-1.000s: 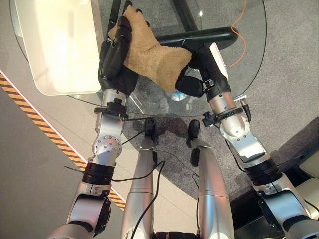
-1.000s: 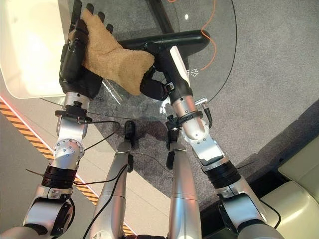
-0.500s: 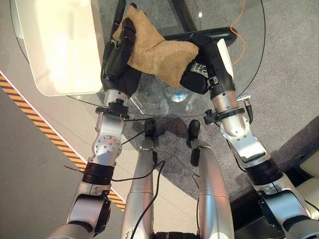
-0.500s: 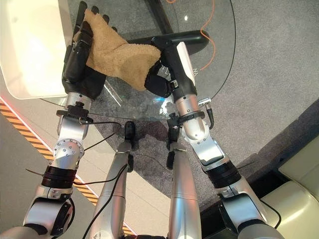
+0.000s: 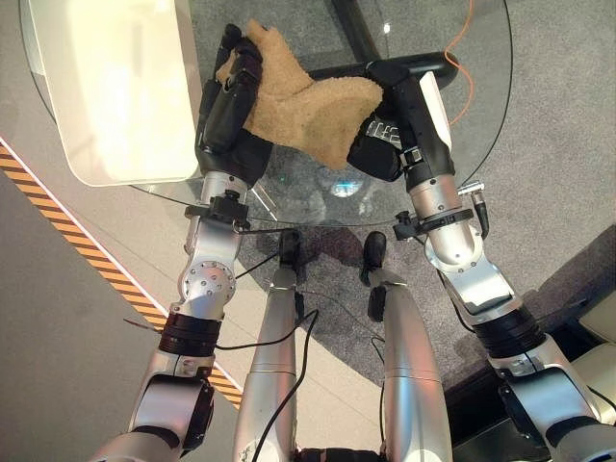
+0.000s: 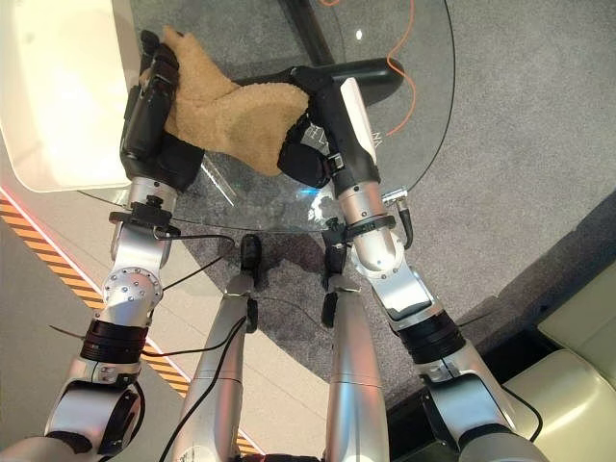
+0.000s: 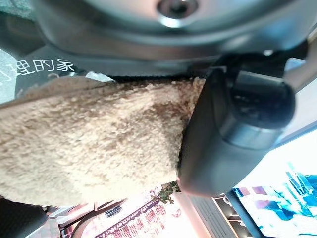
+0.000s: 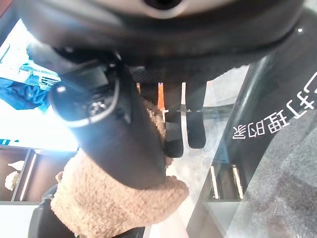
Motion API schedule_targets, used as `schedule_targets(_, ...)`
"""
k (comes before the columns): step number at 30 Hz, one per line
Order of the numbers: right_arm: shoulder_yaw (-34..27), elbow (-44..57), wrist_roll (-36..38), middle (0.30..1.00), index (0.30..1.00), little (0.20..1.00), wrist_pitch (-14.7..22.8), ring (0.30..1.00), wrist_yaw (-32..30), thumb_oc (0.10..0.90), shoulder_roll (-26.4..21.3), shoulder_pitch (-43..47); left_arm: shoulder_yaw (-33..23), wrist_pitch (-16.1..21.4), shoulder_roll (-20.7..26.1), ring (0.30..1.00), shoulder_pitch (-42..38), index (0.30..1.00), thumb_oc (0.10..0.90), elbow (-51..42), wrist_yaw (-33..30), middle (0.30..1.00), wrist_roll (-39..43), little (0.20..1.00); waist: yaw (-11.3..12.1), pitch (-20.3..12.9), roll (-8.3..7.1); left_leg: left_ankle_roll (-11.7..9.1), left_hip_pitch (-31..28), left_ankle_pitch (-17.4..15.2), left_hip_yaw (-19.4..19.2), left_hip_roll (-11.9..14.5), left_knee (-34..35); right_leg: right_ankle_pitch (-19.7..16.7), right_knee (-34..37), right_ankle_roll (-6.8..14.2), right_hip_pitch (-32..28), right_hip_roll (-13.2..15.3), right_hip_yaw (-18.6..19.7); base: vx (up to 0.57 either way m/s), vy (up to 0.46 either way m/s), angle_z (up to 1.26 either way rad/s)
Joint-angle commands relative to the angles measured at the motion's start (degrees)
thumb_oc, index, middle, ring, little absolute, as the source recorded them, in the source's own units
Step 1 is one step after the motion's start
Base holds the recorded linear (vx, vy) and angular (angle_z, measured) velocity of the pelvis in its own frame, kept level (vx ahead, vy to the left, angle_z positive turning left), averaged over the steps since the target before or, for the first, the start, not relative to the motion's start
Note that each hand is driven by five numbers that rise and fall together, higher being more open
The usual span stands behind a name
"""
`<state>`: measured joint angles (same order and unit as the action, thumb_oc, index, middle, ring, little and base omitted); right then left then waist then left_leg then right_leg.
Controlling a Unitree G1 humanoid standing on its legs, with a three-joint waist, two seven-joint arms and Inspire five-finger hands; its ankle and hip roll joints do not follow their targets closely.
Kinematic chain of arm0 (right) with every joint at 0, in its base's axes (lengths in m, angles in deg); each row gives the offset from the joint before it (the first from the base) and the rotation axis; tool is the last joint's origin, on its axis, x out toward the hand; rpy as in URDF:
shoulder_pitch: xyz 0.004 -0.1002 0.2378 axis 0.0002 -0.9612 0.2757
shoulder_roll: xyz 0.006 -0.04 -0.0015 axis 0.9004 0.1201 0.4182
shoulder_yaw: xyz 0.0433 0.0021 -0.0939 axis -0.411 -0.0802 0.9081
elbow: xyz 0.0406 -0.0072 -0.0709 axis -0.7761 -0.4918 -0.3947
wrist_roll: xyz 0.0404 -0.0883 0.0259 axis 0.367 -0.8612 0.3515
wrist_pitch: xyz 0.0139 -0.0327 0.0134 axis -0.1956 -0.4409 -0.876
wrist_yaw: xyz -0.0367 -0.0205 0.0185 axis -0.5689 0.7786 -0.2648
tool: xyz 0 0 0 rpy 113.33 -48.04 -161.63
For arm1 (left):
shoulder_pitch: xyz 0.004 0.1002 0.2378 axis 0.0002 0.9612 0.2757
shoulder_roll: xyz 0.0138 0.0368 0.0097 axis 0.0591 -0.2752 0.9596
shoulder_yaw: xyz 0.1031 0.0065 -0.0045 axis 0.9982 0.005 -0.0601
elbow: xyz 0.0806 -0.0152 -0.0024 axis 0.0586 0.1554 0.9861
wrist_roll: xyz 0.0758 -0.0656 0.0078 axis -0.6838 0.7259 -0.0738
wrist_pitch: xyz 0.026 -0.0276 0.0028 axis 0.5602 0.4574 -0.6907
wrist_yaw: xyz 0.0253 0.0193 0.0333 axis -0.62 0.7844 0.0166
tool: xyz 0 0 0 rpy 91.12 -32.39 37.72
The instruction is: Wipe the table with a cloth and put it in the basket.
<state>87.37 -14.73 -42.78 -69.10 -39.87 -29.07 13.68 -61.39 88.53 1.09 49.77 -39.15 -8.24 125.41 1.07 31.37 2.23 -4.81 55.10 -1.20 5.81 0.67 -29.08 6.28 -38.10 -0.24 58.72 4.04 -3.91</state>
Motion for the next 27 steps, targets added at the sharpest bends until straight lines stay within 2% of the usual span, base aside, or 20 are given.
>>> schedule_targets(1,-3.3,14.5,0.0,0.300,0.300,0.200,11.4,0.300,-1.8,0.100,4.3,7.5,3.3,-0.1,-0.1,0.300,-1.6,0.300,0.100,-7.7,4.6,0.300,-4.2,0.200,-0.5,-1.6,1.24,5.7,-1.4,-0.6,-4.8,-3.4,1.5,0.3,2.1,1.1,-2.6,-1.8,-1.3,0.00,0.000,0.00)
schedule_targets(11,-3.6,14.5,0.3,0.300,0.300,0.200,11.5,0.300,-1.6,0.100,4.6,7.2,2.8,1.4,-0.1,0.300,-1.1,0.300,0.100,-8.2,5.0,0.300,-3.6,0.200,-0.4,-1.6,1.21,5.7,-1.8,-0.5,-4.8,-3.4,2.0,0.1,2.6,1.2,-3.0,-1.7,-1.4,0.00,0.000,0.00)
schedule_targets(12,-3.6,14.5,0.4,0.321,0.321,0.225,11.5,0.321,-1.6,0.125,4.6,7.2,2.8,1.5,-0.1,0.300,-1.1,0.300,0.100,-8.2,5.0,0.300,-3.5,0.200,-0.4,-1.6,1.21,5.7,-1.8,-0.5,-4.8,-3.4,2.0,0.1,2.6,1.2,-3.0,-1.7,-1.4,0.00,0.000,0.00)
schedule_targets(13,-3.7,14.5,0.5,0.575,0.575,0.521,11.5,0.575,-1.6,0.421,4.6,7.1,2.8,1.8,-0.2,0.300,-1.1,0.300,0.100,-8.3,5.1,0.300,-3.3,0.200,-0.5,-1.6,1.19,5.7,-1.9,-0.5,-4.8,-3.4,1.9,0.1,2.6,1.2,-3.0,-1.7,-1.3,0.00,0.000,0.00)
schedule_targets(14,-3.6,14.5,0.4,0.900,0.900,0.900,11.3,0.900,-1.8,0.800,4.7,7.1,2.7,2.1,-0.3,0.300,-1.0,0.300,0.100,-8.3,5.1,0.300,-3.3,0.200,-0.4,-1.6,1.18,5.7,-1.9,-0.5,-4.8,-3.4,2.0,0.1,2.6,1.2,-3.1,-1.8,-1.3,0.00,0.000,0.00)
schedule_targets(23,-3.7,14.5,0.6,0.900,0.900,0.900,11.2,0.900,-1.5,0.800,5.3,7.0,2.3,4.2,-1.1,0.300,-1.2,0.300,0.100,-8.8,5.0,0.300,-2.7,0.200,-0.4,-1.6,1.09,5.7,-1.8,-0.4,-4.8,-3.5,2.1,0.0,2.8,1.2,-3.0,-1.8,-1.3,0.00,0.000,0.00)
schedule_targets(27,-3.9,14.5,0.8,0.900,0.900,0.900,11.3,0.900,-1.4,0.800,5.3,6.8,1.9,6.6,-1.6,0.300,-1.1,0.300,0.100,-9.0,5.4,0.300,-1.7,0.200,-0.5,-1.6,0.85,5.7,-1.8,-0.4,-4.7,-3.5,2.0,0.1,2.7,1.2,-3.0,-1.9,-1.3,0.00,0.000,0.00)
